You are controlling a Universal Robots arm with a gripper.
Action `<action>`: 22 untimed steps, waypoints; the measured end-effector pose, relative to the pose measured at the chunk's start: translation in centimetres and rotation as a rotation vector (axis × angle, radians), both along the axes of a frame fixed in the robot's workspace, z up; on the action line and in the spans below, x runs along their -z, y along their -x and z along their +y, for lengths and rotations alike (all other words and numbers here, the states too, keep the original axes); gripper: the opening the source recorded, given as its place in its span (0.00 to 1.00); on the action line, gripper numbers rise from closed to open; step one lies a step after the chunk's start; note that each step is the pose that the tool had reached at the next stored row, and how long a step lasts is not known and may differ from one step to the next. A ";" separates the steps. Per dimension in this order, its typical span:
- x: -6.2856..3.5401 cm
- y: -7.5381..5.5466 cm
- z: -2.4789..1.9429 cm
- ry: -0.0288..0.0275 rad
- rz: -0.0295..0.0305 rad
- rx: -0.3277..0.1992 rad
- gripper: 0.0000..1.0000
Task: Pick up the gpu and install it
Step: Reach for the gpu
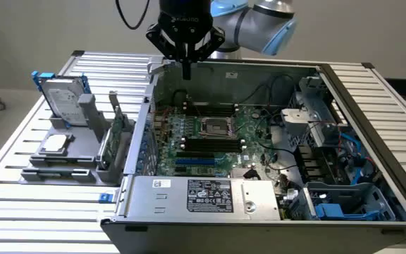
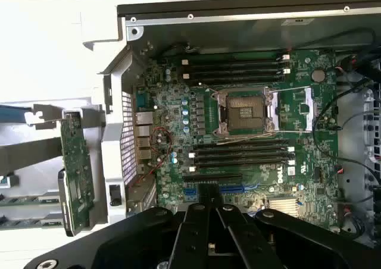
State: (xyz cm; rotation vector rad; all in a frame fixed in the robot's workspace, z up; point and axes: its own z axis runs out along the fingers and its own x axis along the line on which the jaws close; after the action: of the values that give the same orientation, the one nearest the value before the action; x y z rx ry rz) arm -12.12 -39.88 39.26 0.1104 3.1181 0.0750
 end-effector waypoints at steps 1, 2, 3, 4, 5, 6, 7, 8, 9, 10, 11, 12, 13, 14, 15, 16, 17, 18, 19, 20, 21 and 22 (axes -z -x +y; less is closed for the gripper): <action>0.00 0.0 0.00 0.0000 0.0000 0.000 0.11; 0.00 0.0 0.00 0.0000 0.0000 0.000 0.11; 0.00 0.0 0.00 0.0000 0.0000 0.000 0.11; 0.00 0.0 0.00 0.0000 0.0000 0.000 0.11; 0.00 0.0 0.00 0.0000 0.0000 0.000 0.11; 0.00 0.0 0.00 0.0000 0.0000 0.000 0.11; 0.00 0.0 0.00 0.0000 0.0000 0.000 0.11; 0.00 0.0 0.00 0.0000 0.0000 0.000 0.11; 0.00 0.0 0.00 0.0000 0.0001 0.000 0.11; 0.00 0.1 0.01 -0.0001 0.0013 0.000 0.11; 0.01 0.4 0.04 -0.0001 0.0048 0.000 0.11; 0.01 0.7 0.06 0.0000 0.0087 0.000 0.11; 0.02 1.1 0.08 -0.0004 0.0121 0.000 0.11; 0.03 1.5 0.10 -0.0009 0.0156 0.000 0.11; 0.04 1.9 0.13 -0.0012 0.0193 0.000 0.11; 0.06 2.3 0.15 -0.0016 0.0224 0.000 0.11; 0.09 2.8 0.17 -0.0016 0.0242 0.000 0.11; 0.16 3.2 0.20 -0.0017 0.0246 0.000 0.11; 0.26 3.7 0.25 -0.0016 0.0248 0.000 0.11; 0.40 4.1 0.28 -0.0018 0.0246 0.000 0.11; 0.54 4.6 0.30 -0.0014 0.0249 0.000 0.11; 0.70 5.1 0.33 -0.0013 0.0248 0.000 0.11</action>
State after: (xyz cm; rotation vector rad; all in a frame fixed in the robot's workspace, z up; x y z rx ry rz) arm -17.17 -39.55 38.57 0.1125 3.1429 0.0762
